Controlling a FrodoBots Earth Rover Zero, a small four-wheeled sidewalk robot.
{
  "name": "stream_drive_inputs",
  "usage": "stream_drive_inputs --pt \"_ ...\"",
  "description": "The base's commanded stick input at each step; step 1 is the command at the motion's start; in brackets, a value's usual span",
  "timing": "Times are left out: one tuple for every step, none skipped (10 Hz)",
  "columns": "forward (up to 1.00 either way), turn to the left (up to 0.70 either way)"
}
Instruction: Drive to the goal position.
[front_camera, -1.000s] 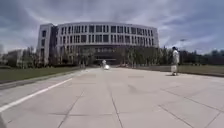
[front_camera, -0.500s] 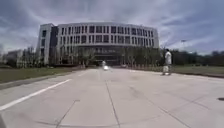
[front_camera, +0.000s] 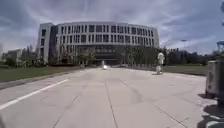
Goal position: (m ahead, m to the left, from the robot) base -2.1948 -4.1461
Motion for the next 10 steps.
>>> stream_drive_inputs --pt "0.50 0.00" --pt "0.50 0.00" --pt "0.50 0.00" --pt "0.50 0.00" --pt "0.50 0.00" --pt "0.50 0.00" --pt "0.50 0.00" --pt "0.50 0.00" --pt "0.50 0.00" --pt "0.50 0.00"
